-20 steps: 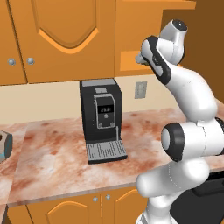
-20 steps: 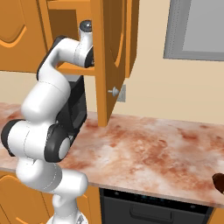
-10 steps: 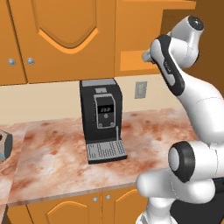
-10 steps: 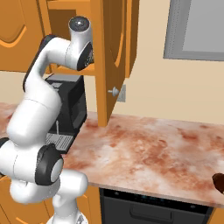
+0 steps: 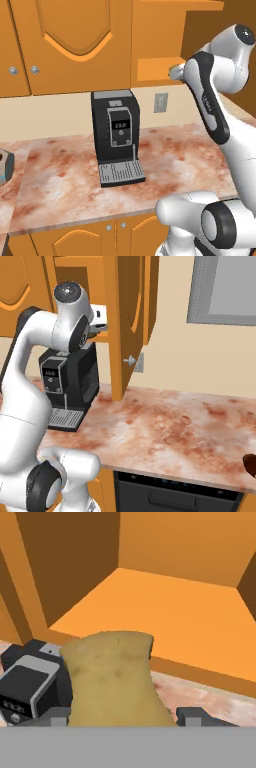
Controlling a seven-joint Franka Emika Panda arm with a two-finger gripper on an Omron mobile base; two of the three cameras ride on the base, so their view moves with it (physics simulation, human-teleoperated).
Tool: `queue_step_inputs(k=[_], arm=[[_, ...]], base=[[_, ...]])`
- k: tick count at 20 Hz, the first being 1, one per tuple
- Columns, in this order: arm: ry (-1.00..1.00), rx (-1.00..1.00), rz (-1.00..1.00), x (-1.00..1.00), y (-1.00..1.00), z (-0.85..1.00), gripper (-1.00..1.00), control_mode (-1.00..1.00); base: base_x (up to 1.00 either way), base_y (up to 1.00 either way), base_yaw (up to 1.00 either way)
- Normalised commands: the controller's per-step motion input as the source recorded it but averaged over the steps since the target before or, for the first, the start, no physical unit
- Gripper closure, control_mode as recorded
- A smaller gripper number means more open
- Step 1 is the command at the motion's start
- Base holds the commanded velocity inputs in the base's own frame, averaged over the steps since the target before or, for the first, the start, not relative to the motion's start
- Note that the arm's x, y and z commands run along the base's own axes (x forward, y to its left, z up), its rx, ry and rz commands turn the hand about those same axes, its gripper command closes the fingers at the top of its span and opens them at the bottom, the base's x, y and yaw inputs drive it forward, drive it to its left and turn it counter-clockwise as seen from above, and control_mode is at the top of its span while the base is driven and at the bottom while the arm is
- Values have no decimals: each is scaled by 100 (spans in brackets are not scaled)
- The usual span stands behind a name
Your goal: Open the cabinet. Pick the sponge and place it next to the sink. Then close the cabinet.
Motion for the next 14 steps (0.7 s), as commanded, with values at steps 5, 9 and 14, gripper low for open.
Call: queue_step_inputs(k=[5, 9, 14], arm=[[0, 15, -10, -100, -2, 0, 100, -100], [0, 13, -25, -100, -3, 0, 100, -100], [0, 1, -26, -100, 0, 0, 100, -100]], base=[[0, 0, 0], [0, 0, 0], [0, 0, 0]])
